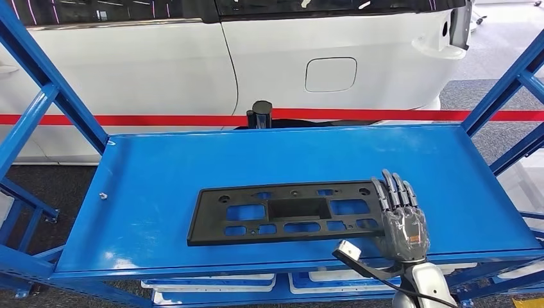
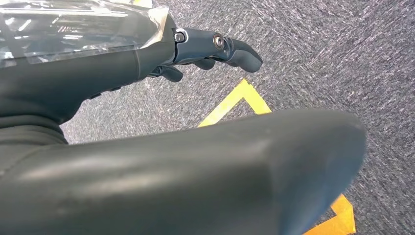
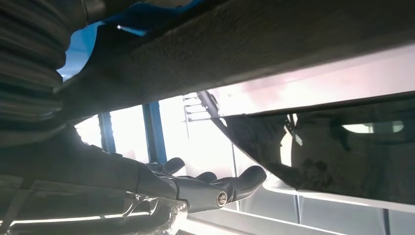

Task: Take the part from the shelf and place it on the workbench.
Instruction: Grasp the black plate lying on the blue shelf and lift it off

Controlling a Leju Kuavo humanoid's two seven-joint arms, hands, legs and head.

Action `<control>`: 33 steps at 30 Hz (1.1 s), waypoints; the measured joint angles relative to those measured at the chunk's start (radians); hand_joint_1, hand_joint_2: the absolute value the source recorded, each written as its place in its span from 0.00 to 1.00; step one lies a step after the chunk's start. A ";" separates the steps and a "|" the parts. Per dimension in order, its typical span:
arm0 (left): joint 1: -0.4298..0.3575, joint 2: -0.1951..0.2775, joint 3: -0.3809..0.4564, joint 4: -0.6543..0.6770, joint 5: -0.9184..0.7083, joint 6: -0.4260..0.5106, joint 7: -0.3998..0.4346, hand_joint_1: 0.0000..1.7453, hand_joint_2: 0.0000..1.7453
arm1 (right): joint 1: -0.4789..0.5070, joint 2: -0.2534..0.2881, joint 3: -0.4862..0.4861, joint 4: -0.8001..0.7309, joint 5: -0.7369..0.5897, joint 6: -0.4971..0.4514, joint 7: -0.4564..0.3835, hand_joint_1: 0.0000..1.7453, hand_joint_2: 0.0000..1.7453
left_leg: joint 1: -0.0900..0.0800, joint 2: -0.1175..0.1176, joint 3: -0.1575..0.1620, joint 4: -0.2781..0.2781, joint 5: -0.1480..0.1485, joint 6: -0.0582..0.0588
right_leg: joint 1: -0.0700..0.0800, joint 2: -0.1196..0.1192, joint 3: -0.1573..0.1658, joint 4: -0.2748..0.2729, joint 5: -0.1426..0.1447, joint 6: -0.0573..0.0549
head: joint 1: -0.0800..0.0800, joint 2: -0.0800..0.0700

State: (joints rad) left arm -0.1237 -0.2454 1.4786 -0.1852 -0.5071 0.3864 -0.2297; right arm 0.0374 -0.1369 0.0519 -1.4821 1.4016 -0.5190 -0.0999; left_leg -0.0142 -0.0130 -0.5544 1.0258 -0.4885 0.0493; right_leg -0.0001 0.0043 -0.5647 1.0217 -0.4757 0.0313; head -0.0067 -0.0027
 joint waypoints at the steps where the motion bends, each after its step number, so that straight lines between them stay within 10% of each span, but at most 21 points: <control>1: 0.000 0.000 0.000 0.000 0.000 0.001 0.001 0.00 0.00 | -0.008 -0.001 -0.005 0.010 0.005 -0.001 0.003 0.00 1.00 | 0.000 0.000 0.001 0.000 0.000 0.000 | 0.000 0.000 0.000 0.000 0.000 0.000 | 0.000 0.000; 33: 0.000 0.000 0.000 0.000 0.004 0.003 0.005 0.00 0.00 | -0.101 0.004 -0.031 0.124 0.012 -0.005 -0.013 0.00 1.00 | -0.001 0.003 0.008 0.000 -0.002 0.000 | 0.000 0.002 0.009 -0.002 0.000 0.000 | 0.000 0.000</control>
State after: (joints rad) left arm -0.1234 -0.2453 1.4783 -0.1854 -0.5030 0.3899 -0.2247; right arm -0.0635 -0.1330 0.0207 -1.3580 1.4132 -0.5242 -0.1128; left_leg -0.0151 -0.0101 -0.5464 1.0256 -0.4905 0.0497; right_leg -0.0003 0.0066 -0.5553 1.0200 -0.4758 0.0312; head -0.0069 -0.0027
